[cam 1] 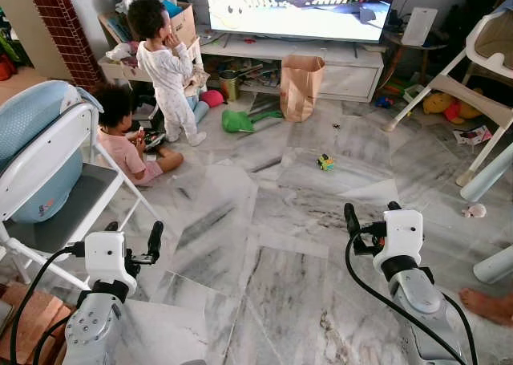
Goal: Restocking fridge
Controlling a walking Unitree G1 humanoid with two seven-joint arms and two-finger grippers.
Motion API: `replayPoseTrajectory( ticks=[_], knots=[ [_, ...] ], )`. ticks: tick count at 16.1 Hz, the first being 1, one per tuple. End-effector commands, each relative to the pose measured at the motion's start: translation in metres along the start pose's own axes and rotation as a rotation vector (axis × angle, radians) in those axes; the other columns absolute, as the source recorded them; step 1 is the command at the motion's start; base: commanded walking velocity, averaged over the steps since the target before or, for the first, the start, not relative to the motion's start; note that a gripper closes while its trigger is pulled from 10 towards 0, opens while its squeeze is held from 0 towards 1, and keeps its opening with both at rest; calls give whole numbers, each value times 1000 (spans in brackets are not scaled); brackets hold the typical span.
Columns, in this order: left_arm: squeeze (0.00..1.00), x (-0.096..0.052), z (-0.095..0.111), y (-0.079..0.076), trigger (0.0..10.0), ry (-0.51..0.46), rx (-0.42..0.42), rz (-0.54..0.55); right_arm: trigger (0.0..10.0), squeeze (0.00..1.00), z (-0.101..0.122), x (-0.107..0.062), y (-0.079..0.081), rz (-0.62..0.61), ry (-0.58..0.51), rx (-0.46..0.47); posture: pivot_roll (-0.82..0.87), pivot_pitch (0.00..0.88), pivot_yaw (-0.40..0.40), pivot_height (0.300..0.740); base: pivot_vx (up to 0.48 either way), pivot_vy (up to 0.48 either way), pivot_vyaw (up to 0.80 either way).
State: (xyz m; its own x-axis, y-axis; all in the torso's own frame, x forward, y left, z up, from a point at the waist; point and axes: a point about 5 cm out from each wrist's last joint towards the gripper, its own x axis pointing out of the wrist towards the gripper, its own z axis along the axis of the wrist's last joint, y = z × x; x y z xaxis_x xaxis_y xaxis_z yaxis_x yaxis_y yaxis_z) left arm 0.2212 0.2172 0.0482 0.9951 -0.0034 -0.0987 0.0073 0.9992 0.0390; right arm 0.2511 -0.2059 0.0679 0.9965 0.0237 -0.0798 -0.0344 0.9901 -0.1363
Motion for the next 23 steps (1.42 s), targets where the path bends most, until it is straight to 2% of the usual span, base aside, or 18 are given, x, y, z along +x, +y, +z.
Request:
replayPoseTrajectory(
  ticks=[1,3,5,7,9,10,11,13,14,16,17,19,21,22,23],
  knots=[
    [0,26,67,-39,10000,-69,-23,-101,10000,0,61,21,42,132,-81,151,-24,69,53,740,0,0,0],
    [0,36,81,-44,10000,-119,-11,-159,10000,0,72,30,35,103,-118,117,-46,73,56,740,0,0,0],
    [0,41,73,-41,10000,-98,-3,-147,10000,0,70,31,27,56,-122,119,-49,35,69,740,0,0,0],
    [0,43,70,-40,10000,-128,22,-114,10000,0,63,29,22,-6,-103,129,-44,17,73,740,0,0,0],
    [0,42,70,-40,10000,-135,35,-109,10000,0,62,29,22,-15,-98,125,-44,17,73,740,0,0,0],
    [0,43,64,-43,10000,-110,15,-117,10000,0,61,28,28,31,-99,196,-55,44,52,740,0,0,0],
    [0,43,60,-45,10000,-97,4,-120,10000,0,59,25,32,53,-98,213,-50,47,55,740,0,0,0],
    [0,38,53,-46,10000,-80,-5,-113,10000,0,53,15,40,70,-89,189,-80,43,69,740,0,0,0],
    [0,36,48,-48,10000,-69,20,-132,10000,0,54,14,45,101,-93,176,-80,46,67,740,0,0,0],
    [0,36,51,-50,10000,-66,43,-141,10000,0,57,14,44,109,-82,164,-73,46,57,740,0,0,0],
    [0,38,59,-49,10000,-83,71,-112,10000,0,57,16,39,95,-64,154,-53,49,50,740,0,0,0],
    [0,28,60,-35,10000,-72,90,-39,10000,0,55,16,31,41,-67,134,-30,55,42,740,0,0,0],
    [0,19,53,-24,10000,-49,94,-4,10000,0,51,14,29,41,-52,95,-13,71,33,740,0,0,0],
    [0,5,46,-15,10000,-28,122,57,10000,0,45,11,25,45,-34,54,4,76,23,740,0,0,0],
    [0,3,45,-14,10000,-24,128,71,10000,0,44,10,25,53,-29,59,6,75,22,740,0,0,0]
  ],
)
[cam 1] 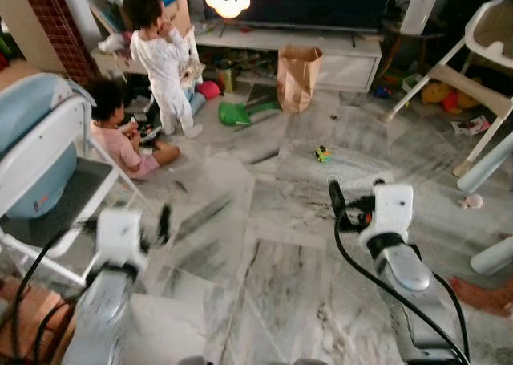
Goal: Restocking fridge
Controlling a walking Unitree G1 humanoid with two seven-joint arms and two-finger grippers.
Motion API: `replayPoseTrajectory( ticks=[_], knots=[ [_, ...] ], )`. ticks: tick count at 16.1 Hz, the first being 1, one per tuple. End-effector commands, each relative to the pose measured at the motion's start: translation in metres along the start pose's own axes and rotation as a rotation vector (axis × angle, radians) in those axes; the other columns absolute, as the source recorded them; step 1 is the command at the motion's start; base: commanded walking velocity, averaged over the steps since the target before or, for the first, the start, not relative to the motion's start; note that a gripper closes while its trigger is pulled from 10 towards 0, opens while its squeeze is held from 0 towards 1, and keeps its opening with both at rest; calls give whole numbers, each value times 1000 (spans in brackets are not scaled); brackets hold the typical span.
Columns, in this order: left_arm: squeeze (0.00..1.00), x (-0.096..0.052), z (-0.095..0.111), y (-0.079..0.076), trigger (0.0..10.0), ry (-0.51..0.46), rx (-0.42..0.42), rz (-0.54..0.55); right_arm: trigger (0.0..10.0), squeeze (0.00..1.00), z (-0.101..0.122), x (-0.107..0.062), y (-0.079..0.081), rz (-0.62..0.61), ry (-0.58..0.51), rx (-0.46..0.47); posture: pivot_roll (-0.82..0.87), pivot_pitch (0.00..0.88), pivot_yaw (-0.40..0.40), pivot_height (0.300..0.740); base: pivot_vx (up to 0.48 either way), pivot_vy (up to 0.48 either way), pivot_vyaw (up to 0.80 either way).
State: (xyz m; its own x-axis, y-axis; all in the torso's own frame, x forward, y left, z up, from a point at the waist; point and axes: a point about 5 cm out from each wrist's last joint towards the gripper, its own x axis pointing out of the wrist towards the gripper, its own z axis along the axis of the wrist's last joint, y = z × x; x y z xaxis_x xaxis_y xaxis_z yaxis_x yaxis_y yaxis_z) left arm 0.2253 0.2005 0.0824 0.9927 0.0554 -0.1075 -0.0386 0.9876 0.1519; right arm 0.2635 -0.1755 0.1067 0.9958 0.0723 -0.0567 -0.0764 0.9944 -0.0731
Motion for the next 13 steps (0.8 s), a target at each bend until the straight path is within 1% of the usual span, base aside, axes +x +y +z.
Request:
replayPoseTrajectory(
  ticks=[1,2,3,4,5,6,8,9,10,11,12,13],
  knots=[
    [0,-3,8,3,10000,-22,-4,28,10000,0,-1,-2,0,18,1,1,13,74,21,740,0,0,0],
    [0,-10,7,5,10000,-9,-19,52,10000,651,-1,-4,-3,20,-5,13,19,69,37,740,0,0,0],
    [75,-17,10,8,10000,-9,-24,88,10000,1000,2,-6,-9,8,-19,9,30,60,45,740,0,0,0],
    [1000,-21,13,11,10000,-17,-29,104,10000,1000,4,-8,-14,-15,-24,5,33,61,44,740,0,0,0],
    [1000,-25,14,15,10000,-20,-26,115,10000,1000,6,-10,-21,-51,-27,9,30,71,51,740,0,0,0],
    [1000,-22,11,15,10000,-4,-40,93,10000,1000,6,-10,-23,-61,-27,12,22,72,51,740,0,0,0],
    [1000,-11,9,4,10000,-3,-18,-26,10000,1000,4,-5,-16,-30,-20,8,18,85,39,740,0,0,0],
    [1000,-4,5,1,10000,3,15,-80,10000,937,4,-2,-11,-3,-17,0,23,83,32,740,0,0,0],
    [929,6,-9,6,10000,70,12,-72,10000,0,1,2,-5,30,-6,-11,12,86,36,740,0,0,0],
    [0,9,-19,13,10000,131,-27,-8,10000,0,-2,3,-4,36,11,-20,2,90,35,740,0,0,0],
    [0,9,-29,19,10000,209,-89,71,10000,0,-6,3,-2,49,34,-10,2,90,35,740,0,0,0],
    [0,2,-38,19,10000,260,-108,108,2706,0,-15,-2,-3,43,71,10,-5,97,33,740,0,0,0]
  ],
)
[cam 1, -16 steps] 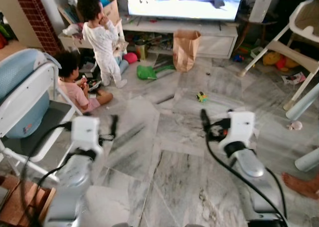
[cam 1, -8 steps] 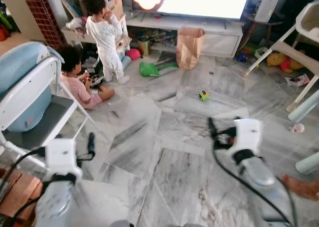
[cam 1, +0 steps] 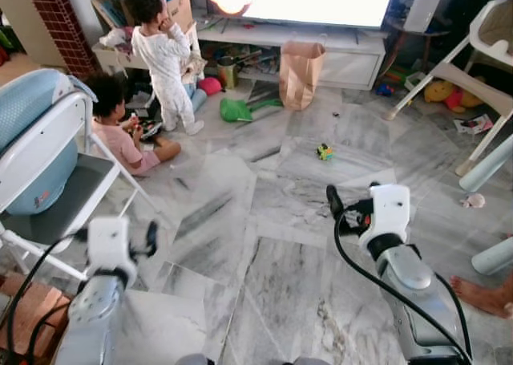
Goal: Restocking fridge
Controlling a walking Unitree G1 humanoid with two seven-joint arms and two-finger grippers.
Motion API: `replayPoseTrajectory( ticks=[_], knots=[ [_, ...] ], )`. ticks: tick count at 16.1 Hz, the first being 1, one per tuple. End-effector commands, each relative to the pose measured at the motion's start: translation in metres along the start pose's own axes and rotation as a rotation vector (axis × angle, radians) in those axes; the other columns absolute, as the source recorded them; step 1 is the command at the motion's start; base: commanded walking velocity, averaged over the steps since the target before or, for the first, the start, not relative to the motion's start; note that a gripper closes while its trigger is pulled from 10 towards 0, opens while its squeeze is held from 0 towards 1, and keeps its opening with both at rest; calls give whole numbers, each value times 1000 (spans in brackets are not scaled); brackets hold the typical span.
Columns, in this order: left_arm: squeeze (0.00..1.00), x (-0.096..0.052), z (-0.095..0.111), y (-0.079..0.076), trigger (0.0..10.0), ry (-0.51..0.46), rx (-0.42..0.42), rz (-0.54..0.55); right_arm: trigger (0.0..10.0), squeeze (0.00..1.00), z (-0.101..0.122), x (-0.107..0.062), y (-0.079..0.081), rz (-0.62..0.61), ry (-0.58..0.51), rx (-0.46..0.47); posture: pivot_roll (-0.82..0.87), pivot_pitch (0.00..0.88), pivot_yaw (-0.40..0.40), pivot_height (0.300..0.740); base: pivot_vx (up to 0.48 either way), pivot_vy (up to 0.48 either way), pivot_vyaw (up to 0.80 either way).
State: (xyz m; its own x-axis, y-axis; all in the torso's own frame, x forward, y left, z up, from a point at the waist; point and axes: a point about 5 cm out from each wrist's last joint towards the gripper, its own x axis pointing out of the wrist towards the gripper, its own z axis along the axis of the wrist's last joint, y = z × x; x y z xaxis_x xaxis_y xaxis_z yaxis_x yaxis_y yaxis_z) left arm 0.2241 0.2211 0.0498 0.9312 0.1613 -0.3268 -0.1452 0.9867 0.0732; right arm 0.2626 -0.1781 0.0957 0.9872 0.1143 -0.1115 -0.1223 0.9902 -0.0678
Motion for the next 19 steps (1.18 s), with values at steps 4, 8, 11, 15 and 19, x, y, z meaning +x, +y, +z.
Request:
replayPoseTrajectory(
  ticks=[4,8,11,15,19],
  knots=[
    [0,-8,-12,-6,0,47,-18,-36,706,0,-19,-7,-2,-59,83,54,10,102,28,740,0,0,0],
    [1000,-8,18,-13,10000,-105,41,-101,10000,1000,-12,-4,-5,-74,52,72,8,124,34,740,0,0,0],
    [1000,-33,77,-12,10000,-458,189,-45,10000,1000,13,-16,-12,-94,-71,-78,8,130,40,740,0,0,0],
    [1000,-42,48,-25,10000,-353,254,-169,10000,1000,16,-24,-16,-63,-74,-107,-1,138,41,740,0,0,0],
    [1000,-44,29,8,10000,-247,157,97,10000,1000,24,-24,-38,-142,-95,-152,8,133,47,740,0,0,0]
  ],
)
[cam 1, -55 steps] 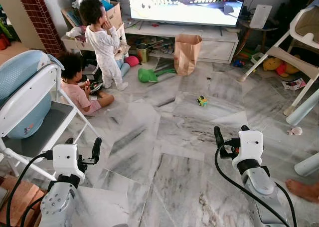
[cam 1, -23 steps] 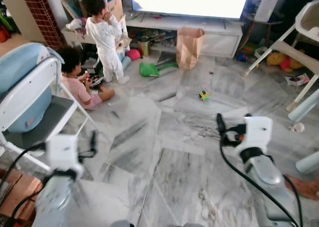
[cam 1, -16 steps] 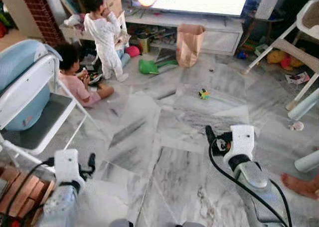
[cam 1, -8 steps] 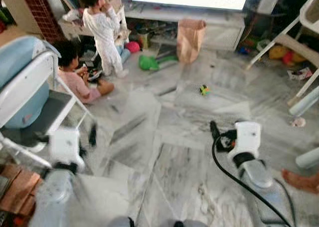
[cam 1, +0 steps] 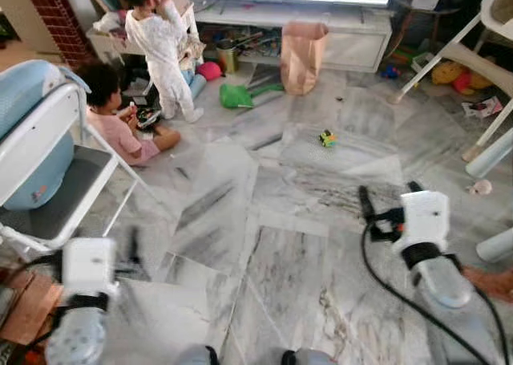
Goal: Restocking fridge
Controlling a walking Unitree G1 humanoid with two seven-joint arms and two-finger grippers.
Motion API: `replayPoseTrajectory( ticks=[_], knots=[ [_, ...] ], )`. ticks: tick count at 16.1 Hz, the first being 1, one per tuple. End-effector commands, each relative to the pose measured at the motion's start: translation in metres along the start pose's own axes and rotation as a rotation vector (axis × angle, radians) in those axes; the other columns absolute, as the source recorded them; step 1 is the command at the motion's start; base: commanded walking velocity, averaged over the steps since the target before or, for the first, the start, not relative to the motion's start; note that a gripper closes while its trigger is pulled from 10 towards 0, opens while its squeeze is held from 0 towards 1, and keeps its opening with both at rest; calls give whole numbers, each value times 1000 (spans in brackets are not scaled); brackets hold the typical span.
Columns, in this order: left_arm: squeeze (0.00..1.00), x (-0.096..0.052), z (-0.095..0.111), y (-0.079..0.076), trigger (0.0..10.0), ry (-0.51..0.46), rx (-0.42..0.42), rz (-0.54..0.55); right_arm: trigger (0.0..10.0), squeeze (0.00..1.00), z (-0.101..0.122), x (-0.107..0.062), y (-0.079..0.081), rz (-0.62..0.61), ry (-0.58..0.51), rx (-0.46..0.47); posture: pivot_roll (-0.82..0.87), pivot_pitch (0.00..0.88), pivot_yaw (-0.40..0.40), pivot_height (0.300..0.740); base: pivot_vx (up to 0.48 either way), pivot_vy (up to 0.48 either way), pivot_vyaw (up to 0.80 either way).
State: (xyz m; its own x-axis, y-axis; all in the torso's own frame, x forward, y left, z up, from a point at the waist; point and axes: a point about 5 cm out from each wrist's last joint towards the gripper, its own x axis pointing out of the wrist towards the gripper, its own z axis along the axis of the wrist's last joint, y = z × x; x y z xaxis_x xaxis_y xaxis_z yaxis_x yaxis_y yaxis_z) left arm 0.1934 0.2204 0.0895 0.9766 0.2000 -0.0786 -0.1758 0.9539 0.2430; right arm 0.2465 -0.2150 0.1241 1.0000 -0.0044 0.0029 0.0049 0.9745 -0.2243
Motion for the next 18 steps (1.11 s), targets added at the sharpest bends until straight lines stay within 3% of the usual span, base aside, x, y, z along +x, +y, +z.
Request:
replayPoseTrajectory(
  ticks=[1,2,3,4,5,6,7,8,10,12,13,14,16,18],
  knots=[
    [1000,1,7,-15,10000,-42,43,-145,10000,1000,2,6,6,25,1,18,3,134,34,740,0,0,0],
    [1000,3,7,-32,10000,-86,137,-301,10000,1000,2,11,15,85,-11,-3,13,131,21,740,0,0,0],
    [1000,3,7,-41,10000,-116,171,-422,10000,1000,3,16,22,125,-21,-9,15,127,20,740,0,0,0],
    [1000,6,9,-41,10000,-128,138,-490,10000,1000,4,21,29,156,-34,-5,4,126,30,740,0,0,0],
    [1000,11,16,-33,10000,-137,128,-402,10000,1000,4,21,29,153,-39,-13,-4,123,43,740,0,0,0],
    [1000,9,27,-17,10000,-132,59,-246,10000,1000,2,15,22,108,-31,-10,-8,120,57,740,0,0,0],
    [1000,4,32,-10,10000,-140,76,-171,10000,1000,1,10,16,79,-23,-9,-6,119,54,740,0,0,0],
    [1000,-13,46,-10,10000,-206,140,-176,10000,1000,-2,3,10,41,-1,-5,9,125,33,740,0,0,0],
    [1000,-22,53,-21,10000,-273,176,-258,10000,1000,-3,0,15,76,5,3,6,121,32,740,0,0,0],
    [1000,-4,16,-37,10000,-160,98,-267,10000,1000,-6,7,32,170,-8,-14,3,112,15,740,0,0,0],
    [1000,4,4,-38,10000,-81,7,-267,10000,1000,-6,12,33,159,-6,7,-4,105,14,740,0,0,0],
    [1000,12,-4,-36,10000,-31,-22,-268,10000,1000,-7,14,34,149,5,45,-7,97,9,740,0,0,0],
    [1000,24,-12,-30,10000,-14,-21,-275,10000,1000,-13,16,36,133,19,78,-1,85,4,740,0,0,0],
    [1000,26,-11,-26,10000,-30,-36,-246,10000,1000,-13,14,39,127,7,92,-4,75,10,740,0,0,0]
  ],
)
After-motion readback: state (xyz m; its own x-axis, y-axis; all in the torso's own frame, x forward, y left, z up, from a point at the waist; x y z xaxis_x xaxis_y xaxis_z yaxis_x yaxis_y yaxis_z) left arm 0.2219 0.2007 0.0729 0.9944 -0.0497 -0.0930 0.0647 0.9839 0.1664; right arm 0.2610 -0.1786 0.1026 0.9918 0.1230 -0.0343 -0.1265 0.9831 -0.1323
